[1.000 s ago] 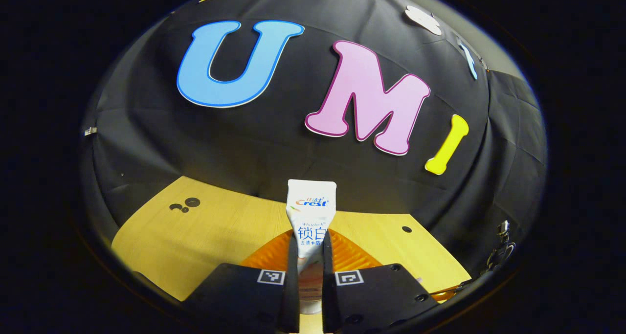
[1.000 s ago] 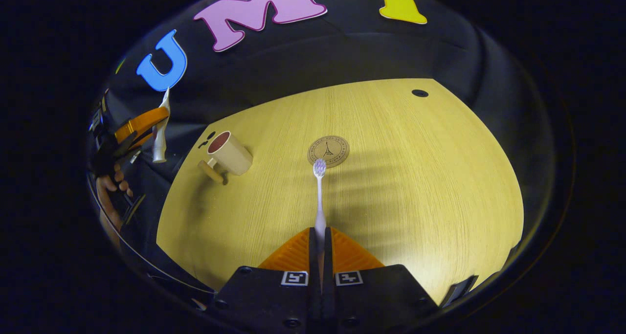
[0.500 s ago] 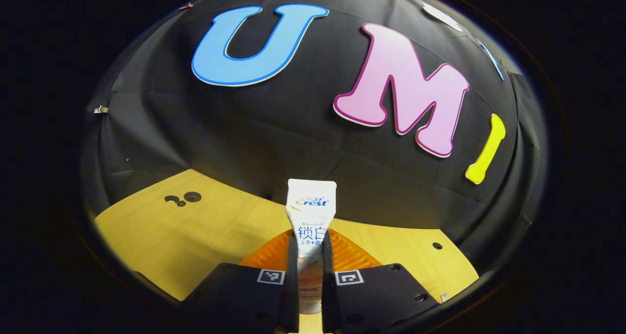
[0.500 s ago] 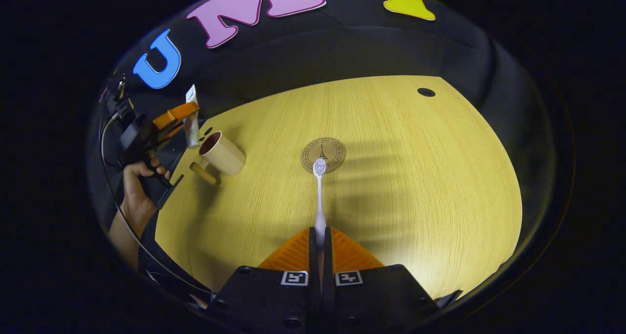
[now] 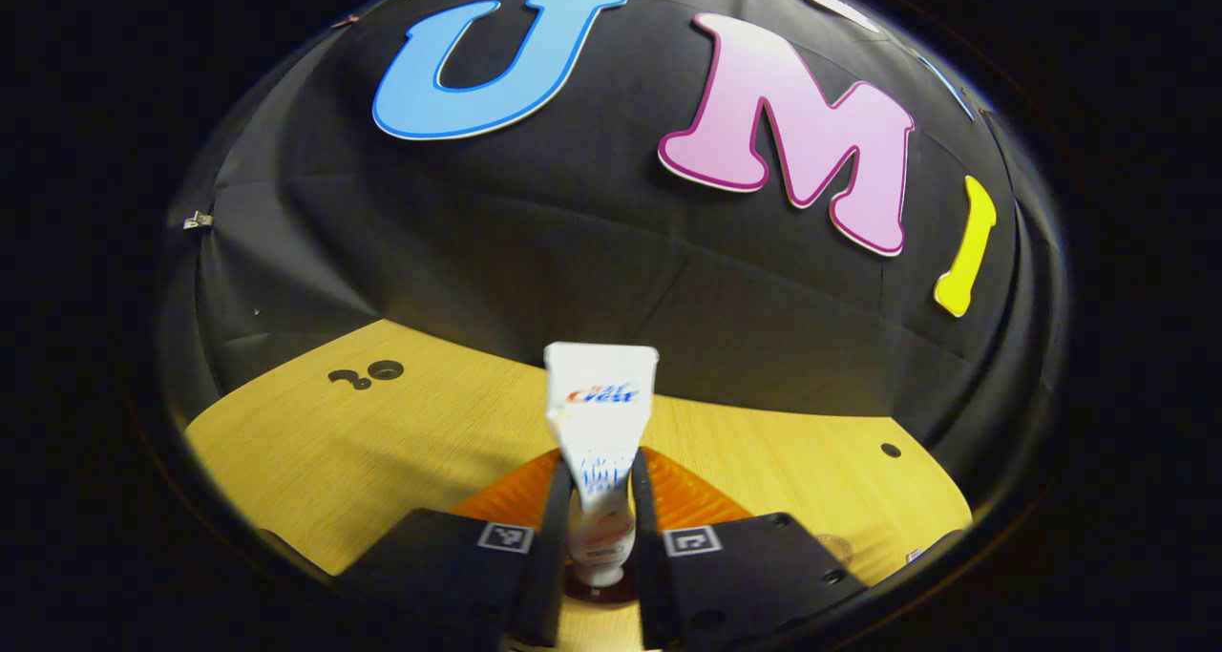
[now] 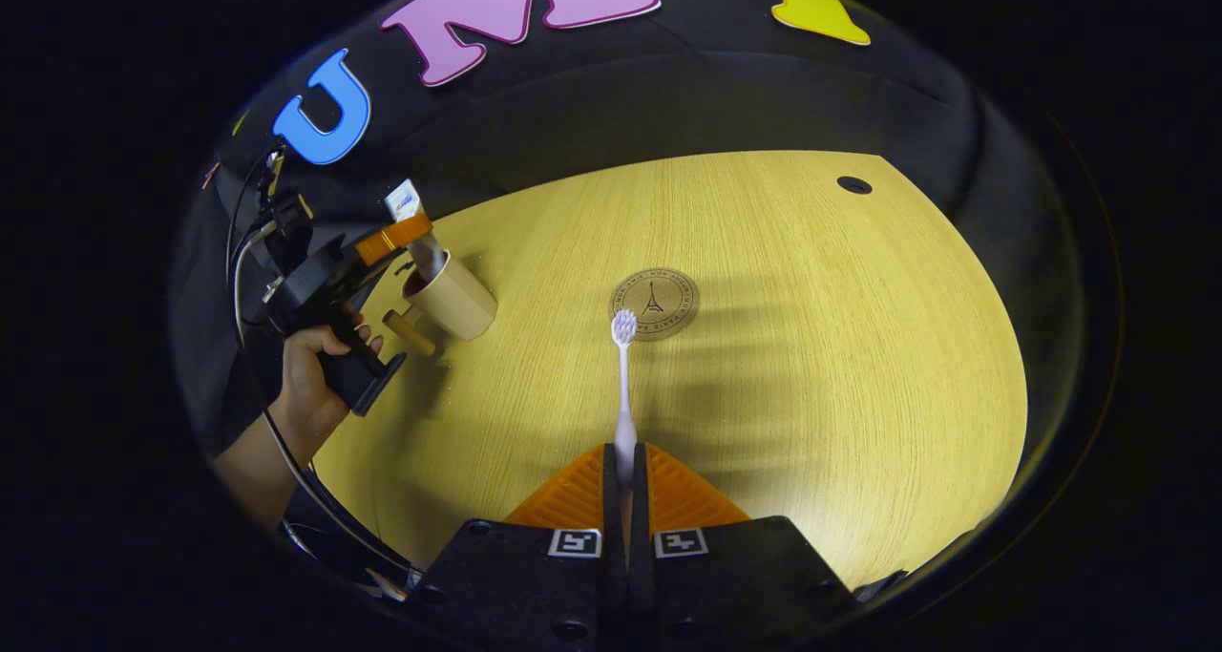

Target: Put the toothbrush and toothpaste on the desktop into the cup, then pick up the cup and place it on the coaster on the desktop.

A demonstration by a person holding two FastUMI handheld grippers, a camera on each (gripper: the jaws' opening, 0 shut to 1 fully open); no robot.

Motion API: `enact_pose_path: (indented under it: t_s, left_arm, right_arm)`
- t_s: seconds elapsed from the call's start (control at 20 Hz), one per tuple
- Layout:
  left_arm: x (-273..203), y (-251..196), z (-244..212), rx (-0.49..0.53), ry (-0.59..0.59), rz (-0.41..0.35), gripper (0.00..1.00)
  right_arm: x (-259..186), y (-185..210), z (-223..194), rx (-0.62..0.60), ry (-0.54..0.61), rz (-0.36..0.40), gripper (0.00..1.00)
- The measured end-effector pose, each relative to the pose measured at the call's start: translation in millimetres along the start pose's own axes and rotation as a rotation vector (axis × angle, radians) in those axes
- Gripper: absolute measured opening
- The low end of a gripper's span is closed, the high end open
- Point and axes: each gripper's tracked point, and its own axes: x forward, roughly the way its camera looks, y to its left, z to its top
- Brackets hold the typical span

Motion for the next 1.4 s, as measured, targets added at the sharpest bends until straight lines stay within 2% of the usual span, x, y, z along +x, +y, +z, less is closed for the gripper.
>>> enact_pose_path:
  t_s: [0.1, 0.25, 0.55, 0.75, 1.0, 1.4]
  left_arm:
    - [-15.3, 3.9, 7.7, 0.008, -0.021, 0.003, 0.52]
    - [-60.1, 15.2, 9.6, 0.008, -0.018, 0.027, 0.99]
    - [-160.7, 48.5, -35.1, -0.014, 0.085, 0.101, 0.97]
    - [-204.2, 63.8, -65.6, -0.058, 0.137, 0.148, 0.98]
    - [-229.3, 75.9, -79.8, -0.082, 0.163, 0.185, 0.98]
    - [-235.6, 92.0, -77.5, -0.111, 0.133, 0.210, 0.97]
  right_arm:
    - [1.6, 5.0, 4.9, 0.006, -0.016, 0.011, 0.05]
    - [-2.7, 22.1, 30.1, 0.001, -0.075, 0.048, 0.05]
    - [5.5, 75.7, 102.0, -0.055, -0.207, 0.156, 0.05]
    - [17.3, 119.9, 140.2, -0.068, -0.280, 0.235, 0.05]
    - [39.6, 178.0, 180.4, -0.088, -0.389, 0.318, 0.05]
    - [82.3, 223.4, 214.0, -0.066, -0.498, 0.394, 0.05]
